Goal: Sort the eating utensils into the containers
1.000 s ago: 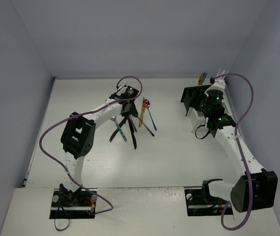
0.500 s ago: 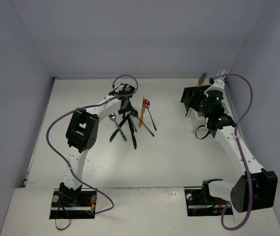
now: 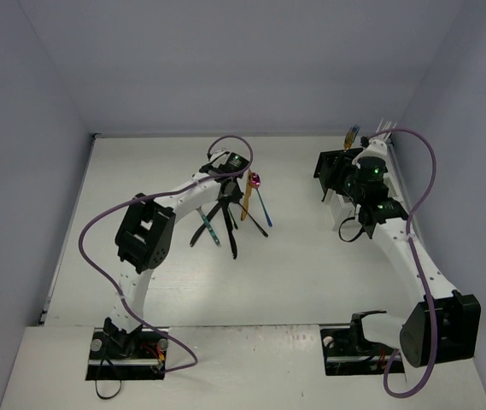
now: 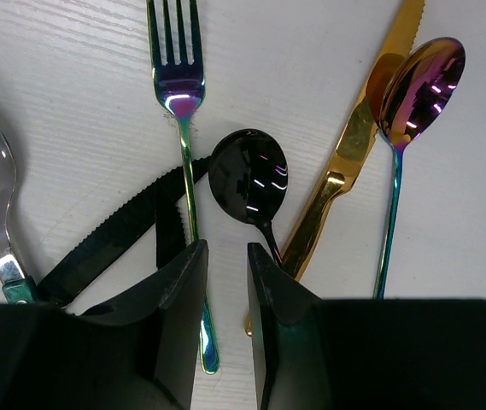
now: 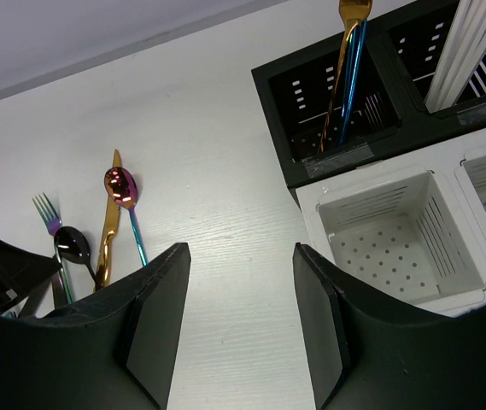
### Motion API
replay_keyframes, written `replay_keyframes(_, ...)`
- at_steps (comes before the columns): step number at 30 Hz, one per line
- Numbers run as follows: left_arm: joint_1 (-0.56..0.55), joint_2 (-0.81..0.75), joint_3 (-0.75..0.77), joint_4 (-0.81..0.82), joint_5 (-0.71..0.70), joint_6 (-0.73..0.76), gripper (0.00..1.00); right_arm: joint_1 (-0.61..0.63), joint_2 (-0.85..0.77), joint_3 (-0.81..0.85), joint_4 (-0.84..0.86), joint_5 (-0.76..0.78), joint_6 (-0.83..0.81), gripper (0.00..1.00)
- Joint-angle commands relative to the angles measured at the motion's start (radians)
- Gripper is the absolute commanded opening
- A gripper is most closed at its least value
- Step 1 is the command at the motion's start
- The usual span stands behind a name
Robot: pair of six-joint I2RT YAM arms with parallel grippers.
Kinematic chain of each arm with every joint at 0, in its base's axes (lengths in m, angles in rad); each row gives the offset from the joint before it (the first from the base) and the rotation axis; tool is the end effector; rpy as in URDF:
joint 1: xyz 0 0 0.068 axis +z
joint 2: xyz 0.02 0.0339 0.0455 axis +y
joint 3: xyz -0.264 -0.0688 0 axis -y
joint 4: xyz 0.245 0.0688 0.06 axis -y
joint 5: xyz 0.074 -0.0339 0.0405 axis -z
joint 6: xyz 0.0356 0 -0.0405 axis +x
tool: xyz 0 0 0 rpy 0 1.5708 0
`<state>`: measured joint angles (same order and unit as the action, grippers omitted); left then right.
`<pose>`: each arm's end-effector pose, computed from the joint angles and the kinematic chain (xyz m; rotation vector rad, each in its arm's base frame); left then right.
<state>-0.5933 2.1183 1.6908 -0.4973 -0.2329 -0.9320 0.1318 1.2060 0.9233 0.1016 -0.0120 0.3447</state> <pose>0.3948 -0.2563 0.2052 -0.5168 2.4430 -0.3659 0.2831 0.0380 0.3297 0.1788 1.7564 0.3576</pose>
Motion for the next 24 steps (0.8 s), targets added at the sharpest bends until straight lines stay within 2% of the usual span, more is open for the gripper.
replay_keyframes(1,0.006,-0.025,0.011,0.005,-0.016,-0.033,0.22,0.0,-0.031,0.005,0.064,-0.004,0.008,0.49)
replay_keyframes(24,0.013,0.084,0.04,-0.026,-0.038,-0.034,0.22,-0.001,-0.023,0.002,0.064,-0.013,0.009,0.49)
